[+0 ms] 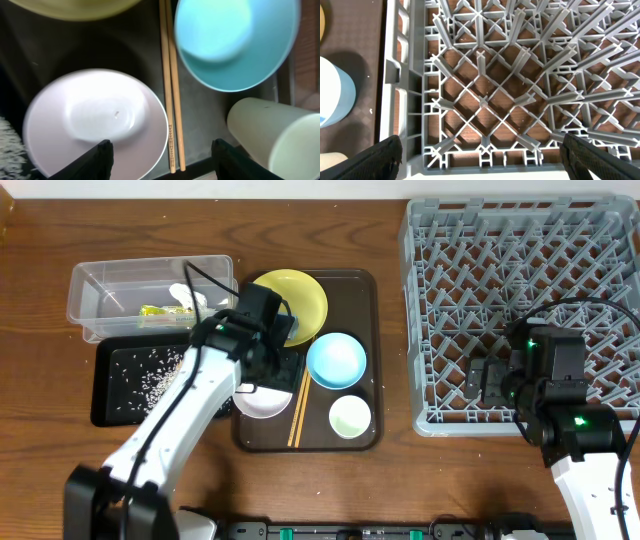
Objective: Sort waste into correct bins and load items into the dishwasher rack
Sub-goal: 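Return the emptied white bowl to the brown tray with left gripper, then grasp the white cup with left gripper and lift it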
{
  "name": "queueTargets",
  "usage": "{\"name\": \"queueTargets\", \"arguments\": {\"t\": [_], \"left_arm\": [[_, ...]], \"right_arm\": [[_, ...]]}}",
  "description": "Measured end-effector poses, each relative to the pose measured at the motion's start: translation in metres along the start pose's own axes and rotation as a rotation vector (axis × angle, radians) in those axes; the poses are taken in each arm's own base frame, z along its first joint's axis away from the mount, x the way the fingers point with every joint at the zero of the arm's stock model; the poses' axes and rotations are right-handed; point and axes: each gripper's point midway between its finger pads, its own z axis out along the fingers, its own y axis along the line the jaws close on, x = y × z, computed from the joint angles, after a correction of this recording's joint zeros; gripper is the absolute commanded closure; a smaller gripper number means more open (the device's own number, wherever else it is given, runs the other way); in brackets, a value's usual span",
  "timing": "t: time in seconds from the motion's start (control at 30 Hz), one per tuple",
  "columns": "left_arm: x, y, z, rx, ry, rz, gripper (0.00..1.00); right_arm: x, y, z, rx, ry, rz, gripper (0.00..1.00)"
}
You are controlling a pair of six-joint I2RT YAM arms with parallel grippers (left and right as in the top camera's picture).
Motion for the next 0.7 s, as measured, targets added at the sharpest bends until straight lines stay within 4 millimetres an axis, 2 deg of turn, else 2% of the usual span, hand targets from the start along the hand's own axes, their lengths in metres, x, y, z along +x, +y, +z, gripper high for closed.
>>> {"name": "queueTargets", "arguments": {"t": [0.13, 0.37, 0.57, 0.7], "left_arm": [[-0.013, -0.002, -0.012, -0.001, -0.081, 0.015, 0.34], [-0.030, -0.013, -0.015, 0.055, -0.150, 0.029, 0.35], [-0.017, -0.028, -0.007, 0.121, -0.081, 0.035, 0.36], [-0.004, -0.048, -0.001, 0.155, -0.040, 0.081, 0.36]], "right_arm": [[0.000, 0.000, 0.000, 0.000, 0.000, 0.000, 0.01], [0.000, 0.000, 0.000, 0.000, 0.000, 0.000, 0.01], [0.000, 0.000, 0.000, 0.000, 0.000, 0.000, 0.01], [0.000, 0.000, 0.000, 0.000, 0.000, 0.000, 0.01]]}}
